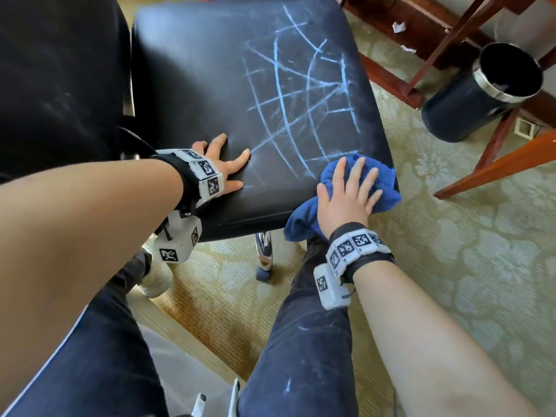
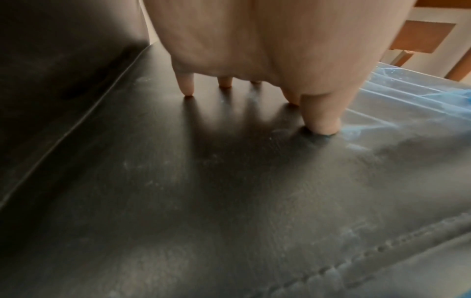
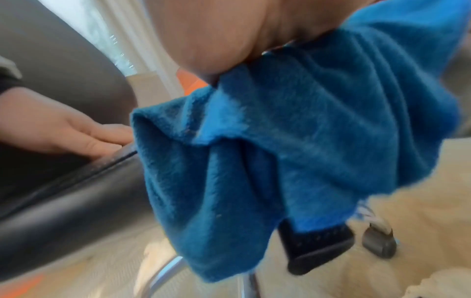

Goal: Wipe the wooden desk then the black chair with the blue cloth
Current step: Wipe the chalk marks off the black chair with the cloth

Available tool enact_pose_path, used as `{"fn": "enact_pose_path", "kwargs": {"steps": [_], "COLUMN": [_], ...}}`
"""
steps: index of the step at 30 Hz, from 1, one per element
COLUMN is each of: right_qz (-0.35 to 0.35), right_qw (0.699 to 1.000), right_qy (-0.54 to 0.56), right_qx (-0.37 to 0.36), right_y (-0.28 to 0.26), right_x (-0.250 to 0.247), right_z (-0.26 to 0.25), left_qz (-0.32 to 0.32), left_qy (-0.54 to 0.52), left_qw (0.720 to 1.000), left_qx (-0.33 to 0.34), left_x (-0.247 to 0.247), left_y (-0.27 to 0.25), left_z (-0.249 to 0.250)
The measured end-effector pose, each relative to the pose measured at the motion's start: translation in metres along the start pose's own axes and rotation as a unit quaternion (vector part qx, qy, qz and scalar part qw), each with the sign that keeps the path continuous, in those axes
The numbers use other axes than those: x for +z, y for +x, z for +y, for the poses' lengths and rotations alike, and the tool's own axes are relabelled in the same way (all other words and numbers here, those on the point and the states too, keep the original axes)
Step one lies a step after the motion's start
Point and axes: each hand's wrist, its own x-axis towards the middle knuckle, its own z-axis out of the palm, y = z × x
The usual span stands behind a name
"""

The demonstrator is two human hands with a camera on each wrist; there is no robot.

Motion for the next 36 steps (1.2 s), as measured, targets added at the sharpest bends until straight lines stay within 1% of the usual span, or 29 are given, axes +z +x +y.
{"fn": "enact_pose_path", "kwargs": {"steps": [1,3,5,7,9,12,13,15,17,19,21,22,23,25,26,27,29,31,34,35,36], "right_qz": [0.002,-0.015,-0.039,-0.054,-0.057,-0.064,-0.068,-0.08,-0.098,-0.13,-0.143,-0.138,-0.13,-0.121,-0.122,-0.125,-0.135,-0.135,-0.125,-0.128,-0.131], "right_qw": [0.999,0.996,0.995,0.996,0.998,0.996,0.995,0.994,0.994,0.991,0.989,0.99,0.99,0.98,0.975,0.971,0.966,0.971,0.99,0.991,0.991], "right_qy": [-0.018,-0.041,-0.04,-0.029,-0.003,0.057,0.065,0.058,0.039,0.034,0.02,-0.006,-0.041,-0.093,-0.103,-0.107,-0.114,-0.101,-0.027,-0.012,-0.009], "right_qx": [-0.03,-0.077,-0.088,-0.071,-0.035,0.034,0.046,0.041,0.019,0.018,0.017,-0.002,-0.037,-0.124,-0.154,-0.174,-0.19,-0.17,-0.057,-0.035,-0.029], "right_y": [-0.002,0.0,0.005,0.014,0.026,0.042,0.044,0.037,0.021,0.005,-0.005,-0.008,-0.01,-0.011,-0.01,-0.006,0.006,0.02,0.038,0.039,0.037], "right_x": [-0.001,-0.004,-0.008,-0.012,-0.016,-0.026,-0.029,-0.033,-0.032,-0.028,-0.022,-0.02,-0.017,-0.011,-0.01,-0.01,-0.011,-0.017,-0.028,-0.03,-0.03], "right_z": [0.0,-0.001,-0.004,-0.007,-0.008,-0.004,-0.002,0.001,0.006,0.013,0.012,0.008,0.0,-0.02,-0.028,-0.033,-0.033,-0.024,-0.009,-0.006,-0.006], "left_qz": [0.0,0.006,0.005,-0.009,-0.01,0.033,0.044,0.041,0.026,0.029,0.036,0.04,0.045,0.054,0.058,0.061,0.053,0.035,0.018,0.016,0.014], "left_qy": [0.019,0.063,0.097,0.1,0.064,0.027,0.021,0.005,-0.012,-0.015,-0.013,-0.016,-0.017,-0.015,-0.014,-0.012,-0.009,-0.009,-0.011,-0.016,-0.017], "left_qw": [1.0,0.998,0.994,0.994,0.998,0.998,0.998,0.997,0.998,0.998,0.998,0.998,0.997,0.996,0.996,0.995,0.995,0.996,0.997,0.997,0.997], "left_qx": [0.003,0.021,0.044,0.04,0.023,0.037,0.046,0.06,0.055,0.047,0.048,0.051,0.054,0.065,0.07,0.074,0.079,0.079,0.078,0.079,0.08], "left_x": [-0.003,-0.01,-0.016,-0.021,-0.022,-0.015,-0.011,-0.004,0.003,0.008,0.012,0.014,0.015,0.017,0.018,0.019,0.017,0.015,0.014,0.014,0.014], "left_y": [-0.002,-0.004,-0.003,-0.003,-0.003,-0.004,-0.003,-0.002,-0.001,0.002,0.004,0.005,0.005,0.005,0.005,0.005,0.007,0.007,0.008,0.008,0.008], "left_z": [-0.005,-0.017,-0.028,-0.031,-0.025,-0.006,0.002,0.017,0.029,0.033,0.033,0.033,0.032,0.029,0.027,0.026,0.022,0.022,0.02,0.02,0.019]}}
